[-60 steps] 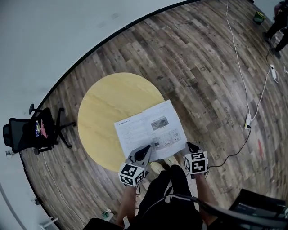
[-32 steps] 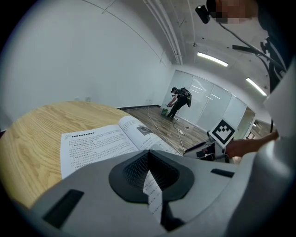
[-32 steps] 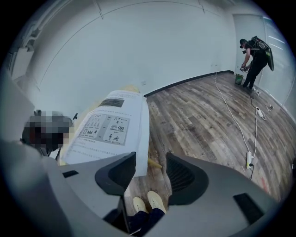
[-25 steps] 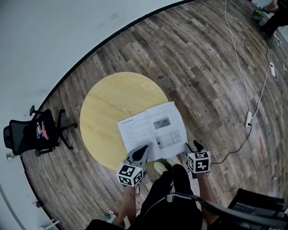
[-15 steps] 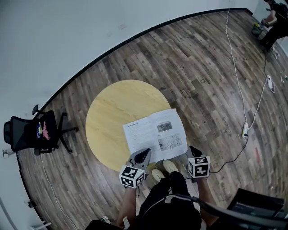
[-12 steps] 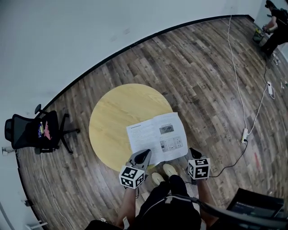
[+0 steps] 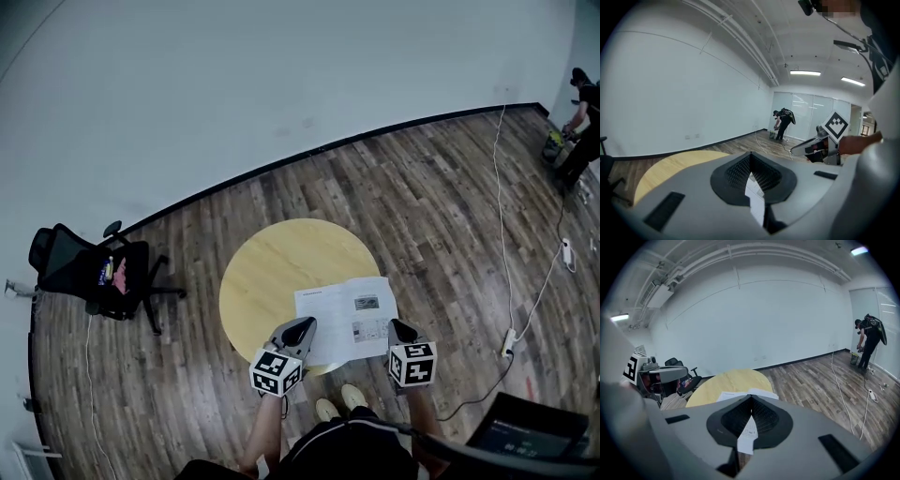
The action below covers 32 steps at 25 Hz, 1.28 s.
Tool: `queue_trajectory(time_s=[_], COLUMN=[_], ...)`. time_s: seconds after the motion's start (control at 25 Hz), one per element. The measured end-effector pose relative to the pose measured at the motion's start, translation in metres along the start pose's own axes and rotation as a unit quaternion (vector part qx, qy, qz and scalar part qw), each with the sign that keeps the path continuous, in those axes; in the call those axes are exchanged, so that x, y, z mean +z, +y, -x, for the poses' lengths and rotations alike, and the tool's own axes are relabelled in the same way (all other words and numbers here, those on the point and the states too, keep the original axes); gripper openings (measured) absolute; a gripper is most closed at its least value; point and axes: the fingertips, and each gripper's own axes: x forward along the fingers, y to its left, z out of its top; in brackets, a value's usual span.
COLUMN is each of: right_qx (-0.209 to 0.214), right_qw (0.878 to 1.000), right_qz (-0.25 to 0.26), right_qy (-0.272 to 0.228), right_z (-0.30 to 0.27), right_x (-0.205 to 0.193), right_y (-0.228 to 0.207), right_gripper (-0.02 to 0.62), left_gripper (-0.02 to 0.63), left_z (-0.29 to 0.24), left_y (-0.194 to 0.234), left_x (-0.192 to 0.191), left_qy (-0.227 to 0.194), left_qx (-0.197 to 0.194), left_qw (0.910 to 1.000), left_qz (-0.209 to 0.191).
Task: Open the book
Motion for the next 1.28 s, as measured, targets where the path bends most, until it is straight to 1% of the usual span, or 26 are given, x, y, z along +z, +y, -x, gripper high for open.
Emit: queue_trajectory(time_s=[0.12, 0.24, 0.36, 0.48, 0.64, 0.96, 1.12, 1.28], right_qx=[0.02, 0.041, 0.068, 0.105, 0.141, 0.205, 0.221, 0.222], right_qw=[0.999, 0.997, 0.992, 0.985, 0.977, 0.958, 0.952, 0.951], right_qz=[0.019, 0.042, 0.07, 0.099, 0.12, 0.16, 0.171, 0.175], right_qy=[-0.029, -0.054, -0.082, -0.098, -0.109, -0.121, -0.124, -0.126], right_z=[0.008, 0.015, 0.018, 0.021, 0.023, 0.032, 0.037, 0.043], right_x=[0.03, 0.054, 0.08, 0.098, 0.101, 0.107, 0.106, 0.106], right_y=[0.024, 0.052, 0.086, 0.124, 0.169, 0.243, 0.263, 0.274], right_gripper=[0.006, 0.006, 0.006, 0.006, 0.006, 0.006, 0.006, 0.006], left_gripper=[0.0, 0.0, 0.0, 0.0, 0.0, 0.0, 0.0, 0.0], left_z=[0.023, 0.049, 0.077, 0.108, 0.147, 0.219, 0.241, 0.252], left_y=[0.008, 0.015, 0.024, 0.032, 0.04, 0.058, 0.057, 0.053], left_x=[0.029, 0.049, 0.069, 0.081, 0.076, 0.076, 0.074, 0.073], left_qy=[-0.03, -0.057, -0.084, -0.104, -0.113, -0.139, -0.146, -0.151], left_qx=[0.018, 0.038, 0.063, 0.097, 0.131, 0.204, 0.223, 0.227], left_qw=[0.9993, 0.9973, 0.9936, 0.9888, 0.9838, 0.9683, 0.963, 0.9615], left_qz=[-0.014, -0.027, -0.041, -0.045, -0.045, -0.04, -0.039, -0.035])
